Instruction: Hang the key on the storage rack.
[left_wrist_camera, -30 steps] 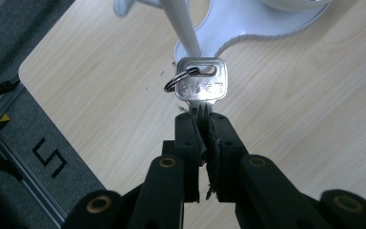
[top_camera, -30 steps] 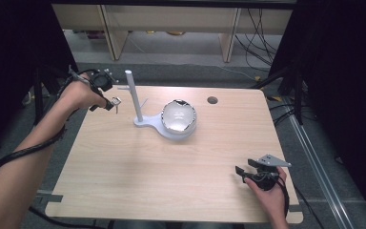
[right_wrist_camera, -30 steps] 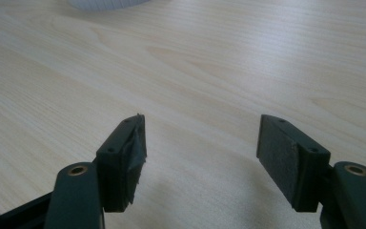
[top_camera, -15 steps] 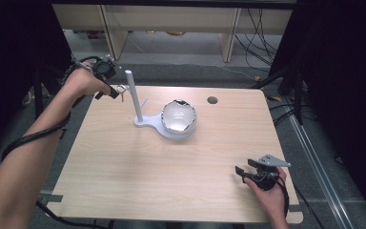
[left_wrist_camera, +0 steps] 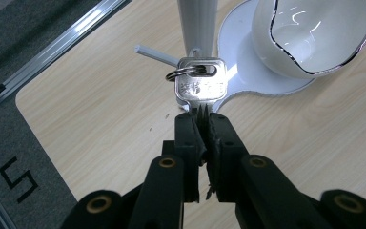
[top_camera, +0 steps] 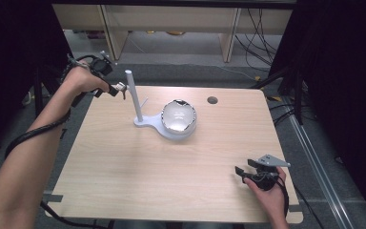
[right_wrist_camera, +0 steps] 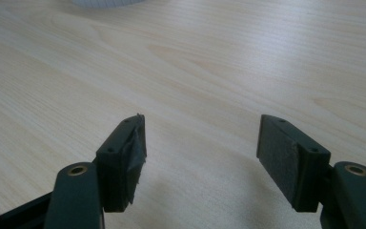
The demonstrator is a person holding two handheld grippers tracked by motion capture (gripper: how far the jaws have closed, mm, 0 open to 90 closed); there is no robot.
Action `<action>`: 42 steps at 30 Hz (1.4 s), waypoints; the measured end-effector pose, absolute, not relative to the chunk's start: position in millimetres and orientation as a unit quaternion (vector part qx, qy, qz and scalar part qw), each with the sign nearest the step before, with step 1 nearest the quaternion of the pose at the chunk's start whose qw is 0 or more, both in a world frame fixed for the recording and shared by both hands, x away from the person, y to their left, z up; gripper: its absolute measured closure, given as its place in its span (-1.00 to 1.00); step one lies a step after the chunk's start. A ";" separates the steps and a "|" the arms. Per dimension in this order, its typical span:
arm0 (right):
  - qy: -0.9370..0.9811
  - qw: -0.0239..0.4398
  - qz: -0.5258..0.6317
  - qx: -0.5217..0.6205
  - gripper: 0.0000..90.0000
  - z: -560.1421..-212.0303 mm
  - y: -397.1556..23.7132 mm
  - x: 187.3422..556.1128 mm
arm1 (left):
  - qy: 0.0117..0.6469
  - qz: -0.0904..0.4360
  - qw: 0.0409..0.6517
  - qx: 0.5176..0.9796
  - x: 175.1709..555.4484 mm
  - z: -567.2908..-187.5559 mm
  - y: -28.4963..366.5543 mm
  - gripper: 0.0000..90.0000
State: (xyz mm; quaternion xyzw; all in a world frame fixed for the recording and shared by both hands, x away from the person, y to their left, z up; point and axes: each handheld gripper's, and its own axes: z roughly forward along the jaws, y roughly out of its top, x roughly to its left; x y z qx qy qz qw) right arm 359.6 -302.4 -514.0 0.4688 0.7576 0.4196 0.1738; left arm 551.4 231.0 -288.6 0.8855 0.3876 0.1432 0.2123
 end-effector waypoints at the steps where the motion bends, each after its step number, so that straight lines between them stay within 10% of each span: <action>1: 0.760 0.179 0.420 0.463 -0.22 -514.4 -302.9 360.5 | 0.389 0.140 0.215 0.885 550.6 -289.7 233.7 0.84; 42: 0.765 0.196 0.415 0.452 -0.22 -514.9 -303.3 362.3 | 0.416 0.129 0.220 0.873 545.9 -307.0 254.3 0.85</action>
